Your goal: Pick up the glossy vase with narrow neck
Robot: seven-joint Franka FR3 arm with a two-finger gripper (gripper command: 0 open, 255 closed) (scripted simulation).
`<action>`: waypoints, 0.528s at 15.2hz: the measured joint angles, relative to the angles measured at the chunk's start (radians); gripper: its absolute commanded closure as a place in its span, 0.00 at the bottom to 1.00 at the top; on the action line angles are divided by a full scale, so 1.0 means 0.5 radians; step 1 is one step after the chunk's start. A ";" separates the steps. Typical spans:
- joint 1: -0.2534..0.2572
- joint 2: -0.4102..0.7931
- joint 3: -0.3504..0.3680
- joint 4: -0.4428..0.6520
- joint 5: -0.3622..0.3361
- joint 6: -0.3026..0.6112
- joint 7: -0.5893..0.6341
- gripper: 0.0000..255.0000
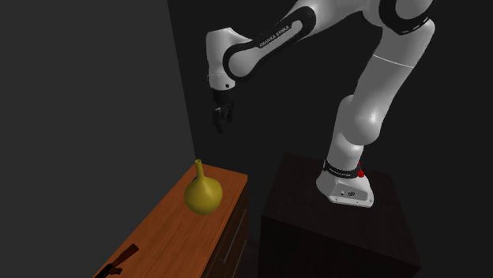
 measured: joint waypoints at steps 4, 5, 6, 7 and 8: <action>0.010 0.292 0.039 0.130 -0.040 0.156 0.086 0.00; 0.014 0.372 0.047 0.175 -0.054 0.188 0.111 0.00; 0.019 0.455 0.053 0.200 -0.070 0.242 0.134 0.00; 0.019 0.536 0.053 0.243 -0.087 0.278 0.146 0.00; 0.027 0.612 0.058 0.287 -0.103 0.307 0.173 0.00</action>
